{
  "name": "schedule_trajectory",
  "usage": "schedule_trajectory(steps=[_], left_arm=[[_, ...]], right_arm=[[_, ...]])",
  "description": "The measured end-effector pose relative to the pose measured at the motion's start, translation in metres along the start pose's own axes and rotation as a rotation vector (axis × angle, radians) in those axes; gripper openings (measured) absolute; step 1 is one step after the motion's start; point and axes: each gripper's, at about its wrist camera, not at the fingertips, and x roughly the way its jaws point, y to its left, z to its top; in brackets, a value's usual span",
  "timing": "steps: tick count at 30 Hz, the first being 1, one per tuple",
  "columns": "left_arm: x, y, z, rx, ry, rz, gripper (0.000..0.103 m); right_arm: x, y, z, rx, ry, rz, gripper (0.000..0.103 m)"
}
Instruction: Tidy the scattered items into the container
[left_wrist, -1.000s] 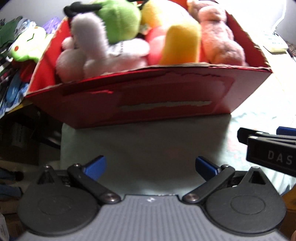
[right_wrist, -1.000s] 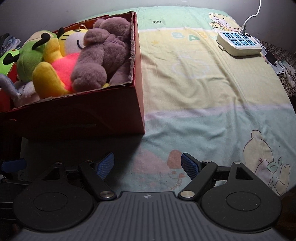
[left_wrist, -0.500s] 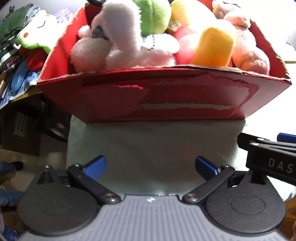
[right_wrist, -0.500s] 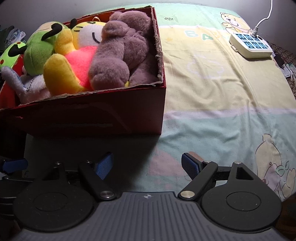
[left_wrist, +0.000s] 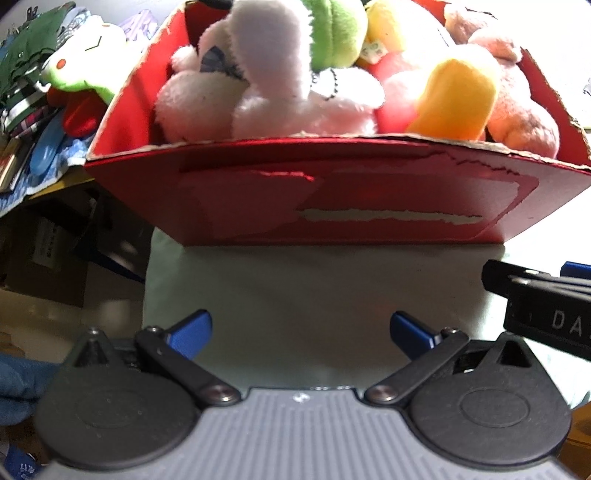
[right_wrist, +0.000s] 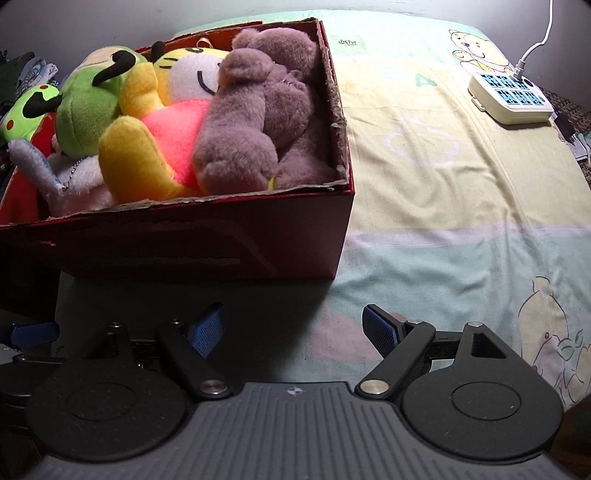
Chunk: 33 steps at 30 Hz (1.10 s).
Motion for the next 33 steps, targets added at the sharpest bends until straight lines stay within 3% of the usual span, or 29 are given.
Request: schedule_trajectory(steps=[33], left_arm=[[0.0035, 0.0066, -0.0047, -0.013, -0.011, -0.002, 0.102]], right_arm=[[-0.0003, -0.0047, -0.0046, 0.011, 0.009, -0.01, 0.083]])
